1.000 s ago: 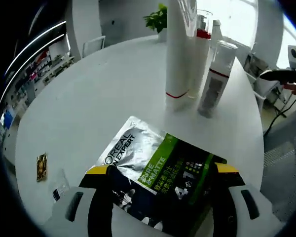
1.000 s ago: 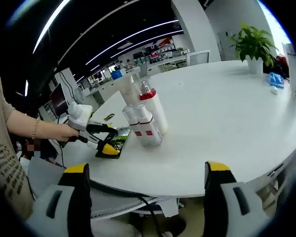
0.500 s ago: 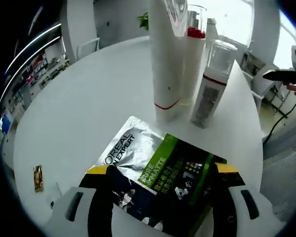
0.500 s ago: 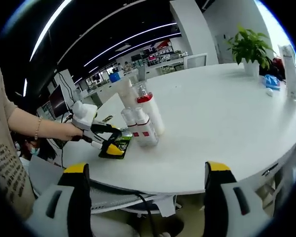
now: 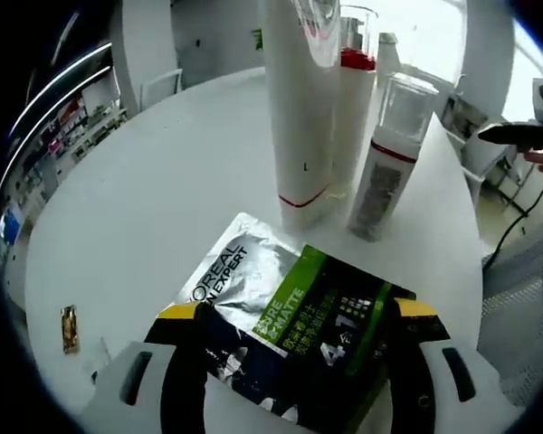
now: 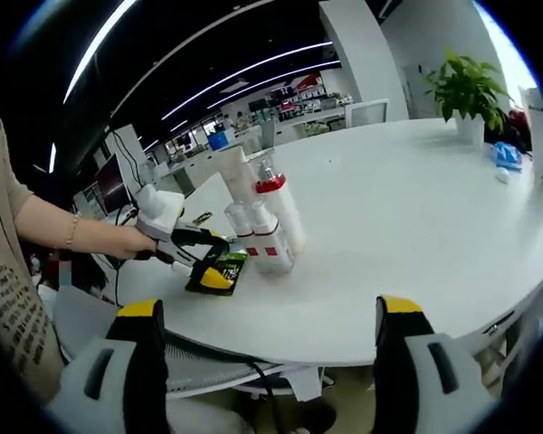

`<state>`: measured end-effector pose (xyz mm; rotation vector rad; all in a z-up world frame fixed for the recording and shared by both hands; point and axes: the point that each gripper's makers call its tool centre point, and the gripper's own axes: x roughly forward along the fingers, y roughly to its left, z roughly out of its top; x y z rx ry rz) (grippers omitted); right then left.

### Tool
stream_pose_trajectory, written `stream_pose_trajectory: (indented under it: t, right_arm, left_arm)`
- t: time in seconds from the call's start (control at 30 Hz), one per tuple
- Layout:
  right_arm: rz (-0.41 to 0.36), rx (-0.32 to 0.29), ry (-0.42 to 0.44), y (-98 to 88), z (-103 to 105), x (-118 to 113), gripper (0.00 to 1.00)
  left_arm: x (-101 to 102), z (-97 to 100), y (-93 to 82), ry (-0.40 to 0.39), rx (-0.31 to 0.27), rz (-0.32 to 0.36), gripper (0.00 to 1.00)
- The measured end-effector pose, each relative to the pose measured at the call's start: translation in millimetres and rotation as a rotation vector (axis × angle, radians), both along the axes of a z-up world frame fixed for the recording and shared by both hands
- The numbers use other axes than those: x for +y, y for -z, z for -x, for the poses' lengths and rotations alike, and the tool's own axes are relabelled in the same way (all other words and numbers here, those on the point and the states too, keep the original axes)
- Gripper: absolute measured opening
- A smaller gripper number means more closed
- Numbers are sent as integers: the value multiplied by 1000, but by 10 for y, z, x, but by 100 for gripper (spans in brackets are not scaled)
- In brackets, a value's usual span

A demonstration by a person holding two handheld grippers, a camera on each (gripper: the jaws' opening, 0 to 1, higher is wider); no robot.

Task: Arrange the skincare products in the storage area until every visible bottle or jar stands upright without overlapping.

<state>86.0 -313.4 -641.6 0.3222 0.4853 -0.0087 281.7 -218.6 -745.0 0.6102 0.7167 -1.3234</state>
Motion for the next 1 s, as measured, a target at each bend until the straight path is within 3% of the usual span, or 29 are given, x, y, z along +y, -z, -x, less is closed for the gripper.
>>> stream_pose_trajectory:
  t: [0.37,0.57,1.0]
  right_arm:
    - [9,-7,-11,-51,-27,1,97]
    - [10,-10,-16,-61,-28,42,97]
    - [22,-46,-52,-174,-232,220,97]
  left_arm:
    - [-5,3,-3,-7,-2,-14,82]
    - [28,2,-4,-20,-2,-30,87]
    - [207,1,-178,-95,20,-19,95]
